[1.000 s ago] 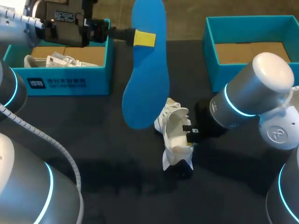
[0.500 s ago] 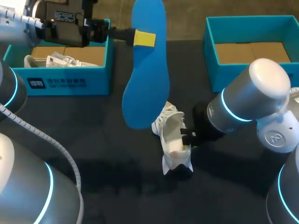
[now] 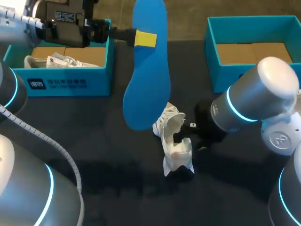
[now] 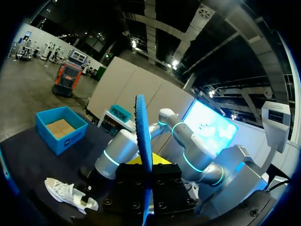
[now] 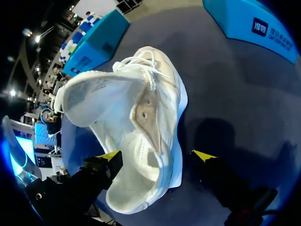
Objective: Take the shoe out of the shoebox, open the shoe tongue, remove and reinsert the insole, then place the shoe into the shoebox
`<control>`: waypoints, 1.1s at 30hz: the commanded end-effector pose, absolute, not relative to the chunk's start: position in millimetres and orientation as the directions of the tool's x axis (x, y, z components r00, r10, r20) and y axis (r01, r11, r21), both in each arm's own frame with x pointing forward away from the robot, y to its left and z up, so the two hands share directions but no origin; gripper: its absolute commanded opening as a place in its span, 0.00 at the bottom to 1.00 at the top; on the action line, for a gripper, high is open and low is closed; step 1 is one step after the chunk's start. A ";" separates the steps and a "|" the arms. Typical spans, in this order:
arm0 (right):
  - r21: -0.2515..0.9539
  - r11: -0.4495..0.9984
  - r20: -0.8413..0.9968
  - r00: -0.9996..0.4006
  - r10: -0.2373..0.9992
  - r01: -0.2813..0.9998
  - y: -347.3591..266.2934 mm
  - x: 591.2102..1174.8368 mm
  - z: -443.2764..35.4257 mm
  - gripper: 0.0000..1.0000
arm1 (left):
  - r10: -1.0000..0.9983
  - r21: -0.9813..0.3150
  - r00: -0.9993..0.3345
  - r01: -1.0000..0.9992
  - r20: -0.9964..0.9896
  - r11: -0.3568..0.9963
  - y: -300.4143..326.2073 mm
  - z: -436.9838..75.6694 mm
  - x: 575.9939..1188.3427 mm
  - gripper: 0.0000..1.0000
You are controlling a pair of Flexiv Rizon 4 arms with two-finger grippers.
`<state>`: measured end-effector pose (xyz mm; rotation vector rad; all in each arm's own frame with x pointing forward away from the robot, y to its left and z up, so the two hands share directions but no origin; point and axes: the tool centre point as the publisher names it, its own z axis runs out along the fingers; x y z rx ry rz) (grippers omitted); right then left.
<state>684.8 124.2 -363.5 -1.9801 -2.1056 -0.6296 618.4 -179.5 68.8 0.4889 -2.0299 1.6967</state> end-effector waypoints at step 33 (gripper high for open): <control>0.122 0.030 0.868 -0.121 0.481 0.992 93.3 688.4 -260.3 1.00 | 0.015 -0.824 -0.837 -0.535 0.547 0.184 -180.3 68.8 619.4 0.00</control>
